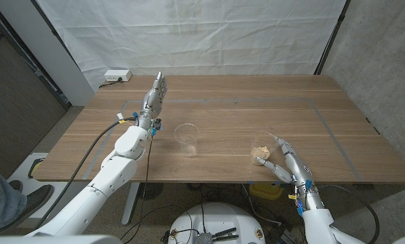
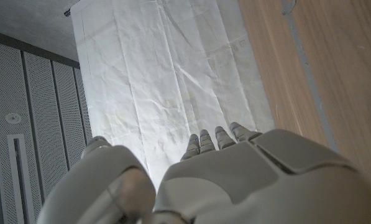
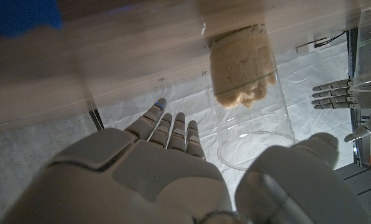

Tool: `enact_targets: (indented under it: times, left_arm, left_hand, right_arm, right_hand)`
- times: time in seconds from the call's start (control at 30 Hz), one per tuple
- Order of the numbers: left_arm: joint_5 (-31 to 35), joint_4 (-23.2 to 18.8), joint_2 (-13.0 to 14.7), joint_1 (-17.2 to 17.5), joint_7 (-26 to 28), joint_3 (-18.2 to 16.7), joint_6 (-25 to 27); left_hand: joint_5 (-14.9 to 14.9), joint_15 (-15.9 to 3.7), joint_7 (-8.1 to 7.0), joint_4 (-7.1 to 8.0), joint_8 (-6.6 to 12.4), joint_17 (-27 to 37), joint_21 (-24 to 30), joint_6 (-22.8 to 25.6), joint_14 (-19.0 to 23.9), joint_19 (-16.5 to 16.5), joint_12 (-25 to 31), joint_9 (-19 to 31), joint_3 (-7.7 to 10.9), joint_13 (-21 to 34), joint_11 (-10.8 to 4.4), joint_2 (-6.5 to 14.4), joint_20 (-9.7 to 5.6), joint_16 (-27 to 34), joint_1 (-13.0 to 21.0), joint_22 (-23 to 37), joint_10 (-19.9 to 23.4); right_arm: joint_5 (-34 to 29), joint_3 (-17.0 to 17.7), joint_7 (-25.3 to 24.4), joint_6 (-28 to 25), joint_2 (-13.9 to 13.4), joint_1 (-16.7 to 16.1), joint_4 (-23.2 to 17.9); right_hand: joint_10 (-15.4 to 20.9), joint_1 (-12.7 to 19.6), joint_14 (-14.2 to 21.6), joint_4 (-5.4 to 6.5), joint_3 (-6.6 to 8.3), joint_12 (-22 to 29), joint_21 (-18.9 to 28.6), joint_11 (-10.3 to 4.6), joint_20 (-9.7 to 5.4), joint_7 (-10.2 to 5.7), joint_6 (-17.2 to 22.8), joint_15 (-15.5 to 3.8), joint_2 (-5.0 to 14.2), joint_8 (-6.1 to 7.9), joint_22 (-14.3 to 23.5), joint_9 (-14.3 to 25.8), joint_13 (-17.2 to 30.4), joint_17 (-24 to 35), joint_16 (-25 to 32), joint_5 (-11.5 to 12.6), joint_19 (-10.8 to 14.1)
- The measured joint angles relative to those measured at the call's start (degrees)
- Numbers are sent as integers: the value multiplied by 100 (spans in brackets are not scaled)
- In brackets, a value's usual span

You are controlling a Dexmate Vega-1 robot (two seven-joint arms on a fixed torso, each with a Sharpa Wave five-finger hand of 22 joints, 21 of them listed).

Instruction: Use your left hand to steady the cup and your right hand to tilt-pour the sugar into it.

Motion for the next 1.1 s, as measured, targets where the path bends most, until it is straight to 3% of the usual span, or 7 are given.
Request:
enact_targets:
  times: [0.3, 0.67, 0.77, 0.93, 1.1]
  left_arm:
    - [-55, -13, 4, 84, 35, -60, -64]
    - [-137, -16, 30, 198, 61, -173, -147]
    - [-147, -17, 35, 214, 68, -193, -160]
    - [-169, -20, 47, 237, 80, -219, -167]
    - [-192, -20, 60, 257, 84, -244, -174]
  left_hand:
    - [0, 0, 0, 0, 0, 0, 0, 0, 0, 0, 0, 0, 0, 0, 0, 0, 0, 0, 0, 0, 0]
    - [0, 0, 0, 1, 0, 0, 0, -1, 0, 0, 0, 0, -1, 0, 0, 1, 0, 0, -2, 0, 0]
    - [0, 21, 0, 24, 0, 0, 0, -1, 22, 0, 0, 0, -23, 0, 0, 52, 0, 0, -54, 0, 0]
    - [0, 21, 0, 24, 0, 0, 0, -1, 21, 0, 0, 0, -23, 0, 0, 51, 0, 0, -53, 0, 0]
    - [0, 21, 0, 24, 0, 0, 0, -1, 21, 0, 0, 0, -23, -1, 0, 51, 0, 0, -53, -1, -1]
  right_arm:
    - [-71, -172, -138, -100, 48, 161, 79]
    - [-107, -387, -182, -53, 96, 457, 219]
    - [-129, -436, -223, 10, 105, 523, 262]
    - [-163, -510, -348, 183, 130, 627, 378]
    - [-179, -583, -453, 359, 204, 742, 497]
  right_hand:
    - [31, 70, 59, 0, 0, 0, 0, -31, -23, 0, 0, 1, 70, 0, 0, 0, 0, 1, 0, 44, 38]
    - [256, 430, 319, -161, 97, 89, 4, -64, -3, 9, 158, -46, 258, 44, 0, 7, 0, 1, 50, 205, 210]
    - [552, 672, 544, -241, 146, 188, 23, -162, -13, -63, 333, -78, 318, 94, 0, 29, 0, 1, 65, 290, 342]
    - [1241, 1043, 1013, -335, 237, 406, 50, -459, -30, -241, 837, -89, 447, 217, 14, 56, 32, 2, 109, 406, 565]
    - [1727, 1284, 1353, -398, 239, 547, 50, -616, -20, -382, 1245, -99, 529, 305, 15, 68, 33, 2, 109, 466, 702]
